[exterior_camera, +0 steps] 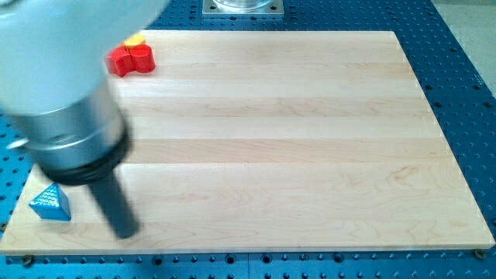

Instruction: Place the green circle bottom to the green circle

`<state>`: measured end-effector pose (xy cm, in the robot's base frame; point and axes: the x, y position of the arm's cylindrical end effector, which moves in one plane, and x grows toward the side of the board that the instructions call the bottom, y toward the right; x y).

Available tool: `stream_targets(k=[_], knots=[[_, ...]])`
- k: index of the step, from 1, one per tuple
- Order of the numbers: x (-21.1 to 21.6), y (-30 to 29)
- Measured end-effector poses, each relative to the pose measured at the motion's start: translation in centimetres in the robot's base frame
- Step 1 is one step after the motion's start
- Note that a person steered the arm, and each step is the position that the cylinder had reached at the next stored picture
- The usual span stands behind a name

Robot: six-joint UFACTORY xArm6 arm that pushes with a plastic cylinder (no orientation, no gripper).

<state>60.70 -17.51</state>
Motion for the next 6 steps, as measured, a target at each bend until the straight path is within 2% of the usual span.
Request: stream_targets(k=[1,2,4,6], knots=[[0.0,-8.7],[-1.0,-9.2],[-2.2,-6.5],[-9.4,-7.0]])
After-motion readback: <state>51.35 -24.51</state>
